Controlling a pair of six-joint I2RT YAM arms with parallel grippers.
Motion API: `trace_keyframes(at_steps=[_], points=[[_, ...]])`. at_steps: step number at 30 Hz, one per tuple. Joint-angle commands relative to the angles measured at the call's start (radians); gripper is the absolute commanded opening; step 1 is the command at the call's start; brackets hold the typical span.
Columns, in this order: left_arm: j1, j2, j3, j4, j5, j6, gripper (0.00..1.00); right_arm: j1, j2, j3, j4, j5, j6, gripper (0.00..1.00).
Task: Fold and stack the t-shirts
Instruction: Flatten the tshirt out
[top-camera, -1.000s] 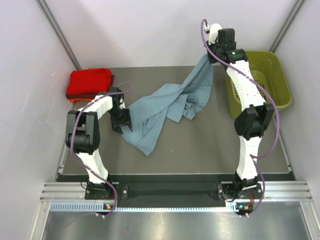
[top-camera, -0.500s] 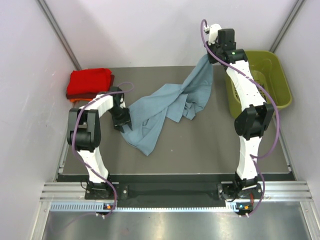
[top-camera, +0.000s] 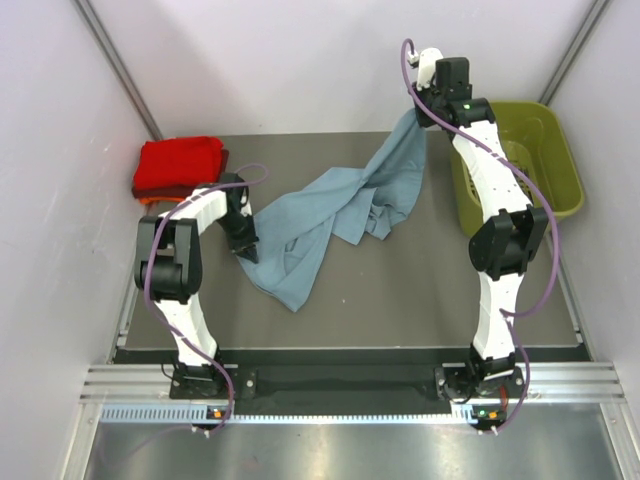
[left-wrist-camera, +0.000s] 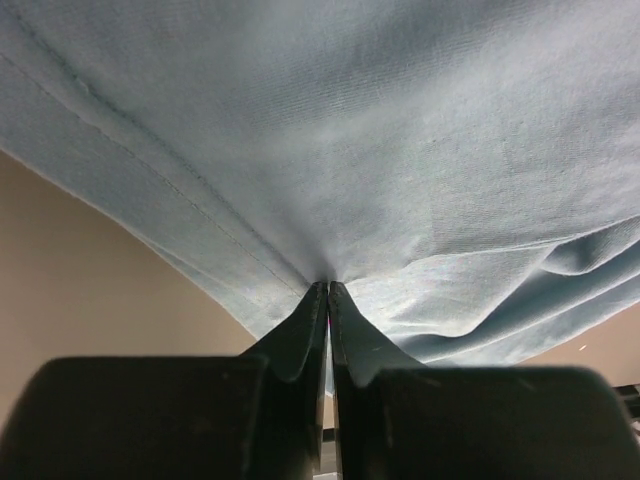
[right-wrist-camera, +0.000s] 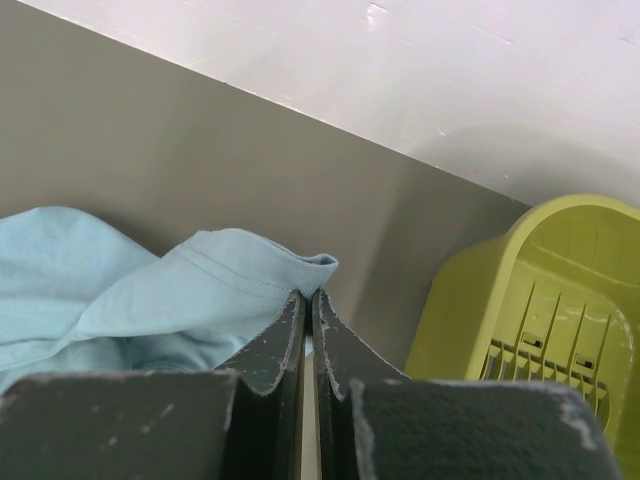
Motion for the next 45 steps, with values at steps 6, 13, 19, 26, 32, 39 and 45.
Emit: trace_keyframes(at_steps=[6, 13, 19, 26, 32, 39, 45], points=[[0.007, -0.095, 0.000, -0.039, -0.069, 0.002, 0.42, 0.017, -0.012, 0.027, 0.034, 0.012, -0.004, 0.00], [0.009, -0.138, -0.109, -0.030, -0.076, -0.007, 0.46, 0.019, -0.007, 0.025, 0.034, 0.010, 0.001, 0.00], [0.007, -0.104, -0.097, -0.004, -0.051, -0.007, 0.45, 0.020, -0.018, 0.017, 0.033, 0.012, -0.002, 0.00], [0.009, -0.069, -0.051, -0.012, -0.049, -0.004, 0.44, 0.019, -0.026, 0.001, 0.033, 0.041, -0.009, 0.00], [0.009, -0.074, -0.052, -0.009, -0.049, -0.007, 0.43, 0.020, -0.017, 0.011, 0.037, 0.043, -0.010, 0.00], [0.009, -0.065, -0.032, -0.001, -0.059, -0.005, 0.41, 0.022, 0.005, 0.022, 0.039, 0.040, -0.007, 0.00], [0.007, -0.032, 0.015, -0.007, -0.060, -0.001, 0.41, 0.020, 0.006, 0.022, 0.036, 0.041, -0.009, 0.00]])
